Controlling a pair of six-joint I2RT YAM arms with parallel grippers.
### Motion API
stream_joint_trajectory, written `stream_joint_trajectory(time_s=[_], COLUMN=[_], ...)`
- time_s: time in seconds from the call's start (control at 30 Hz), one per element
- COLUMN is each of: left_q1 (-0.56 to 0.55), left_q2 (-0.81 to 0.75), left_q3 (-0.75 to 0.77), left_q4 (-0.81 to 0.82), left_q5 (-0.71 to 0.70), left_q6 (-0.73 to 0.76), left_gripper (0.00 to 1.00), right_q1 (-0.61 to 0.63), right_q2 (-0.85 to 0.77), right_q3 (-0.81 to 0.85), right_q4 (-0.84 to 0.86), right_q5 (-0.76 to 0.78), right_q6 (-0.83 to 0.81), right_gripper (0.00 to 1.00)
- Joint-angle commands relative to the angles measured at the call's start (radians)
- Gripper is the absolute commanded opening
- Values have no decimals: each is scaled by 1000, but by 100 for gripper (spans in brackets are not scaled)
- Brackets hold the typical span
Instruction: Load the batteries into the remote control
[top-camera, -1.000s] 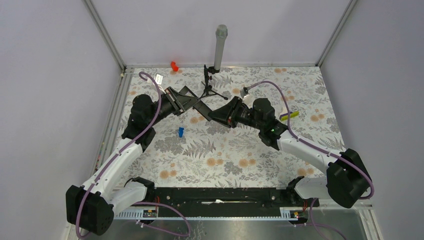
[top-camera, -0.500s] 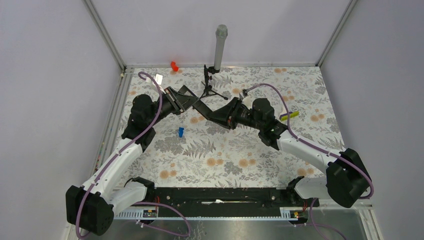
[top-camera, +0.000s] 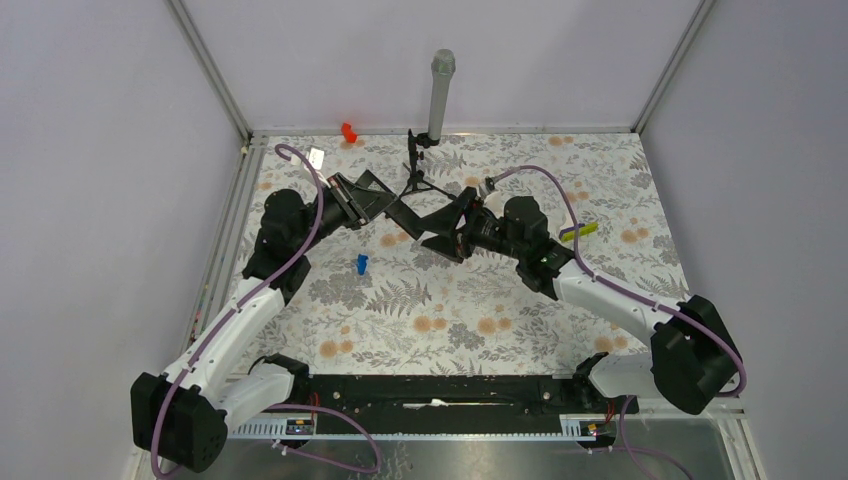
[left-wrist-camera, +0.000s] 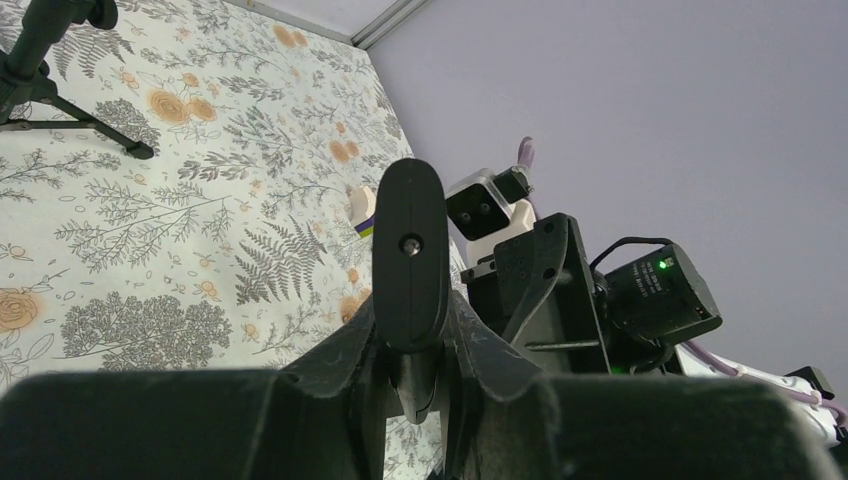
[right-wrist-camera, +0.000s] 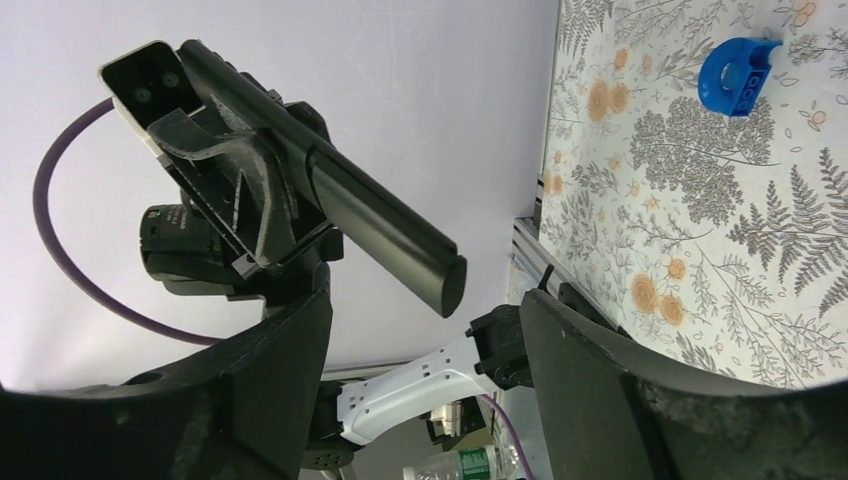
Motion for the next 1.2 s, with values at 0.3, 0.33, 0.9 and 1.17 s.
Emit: stream_joint_trajectory(time_s=[0.3, 0.33, 0.9, 1.17], left_q1=[-2, -2, -2, -4], left_q2=[-5, -2, 32, 45], left_q3=[30, 31, 18, 5], left_q4=[37, 33, 12, 33], left_q5=[-9, -9, -34, 6], left_q6=[11, 16, 40, 19], left_gripper=[0, 0, 0, 0], right_q1=[-4, -4, -4, -3], right_q2=[66, 53, -27, 13], right_q3=[21, 16, -24, -29], right_q4=[110, 98, 124, 254], right_q5=[14, 30, 87, 82], right_q6=[-18, -30, -51, -67], right_gripper=[52, 50, 25, 34])
